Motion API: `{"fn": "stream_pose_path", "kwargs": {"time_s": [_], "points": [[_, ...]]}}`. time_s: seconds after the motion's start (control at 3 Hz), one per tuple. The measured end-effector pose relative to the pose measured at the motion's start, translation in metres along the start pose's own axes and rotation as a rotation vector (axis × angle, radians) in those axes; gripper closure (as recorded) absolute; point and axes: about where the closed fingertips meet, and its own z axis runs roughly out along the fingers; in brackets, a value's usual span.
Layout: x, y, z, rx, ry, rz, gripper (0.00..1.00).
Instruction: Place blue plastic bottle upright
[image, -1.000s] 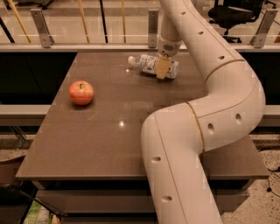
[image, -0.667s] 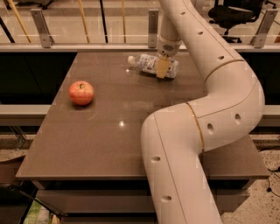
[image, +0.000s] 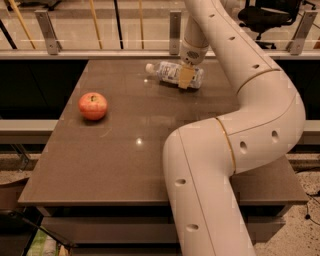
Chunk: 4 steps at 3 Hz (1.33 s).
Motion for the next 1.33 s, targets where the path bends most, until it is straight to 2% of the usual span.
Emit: {"fn": "stream_pose_path", "kwargs": {"time_s": [0.67, 1.0, 1.33], "points": [[0.022, -0.003, -0.024, 0.031, -0.140, 0.021, 1.00], [0.036, 0.000, -0.040, 0.055, -0.170, 0.041, 1.00], [0.045, 0.008, -0.061, 0.090, -0.226, 0.034, 1.00]]}}
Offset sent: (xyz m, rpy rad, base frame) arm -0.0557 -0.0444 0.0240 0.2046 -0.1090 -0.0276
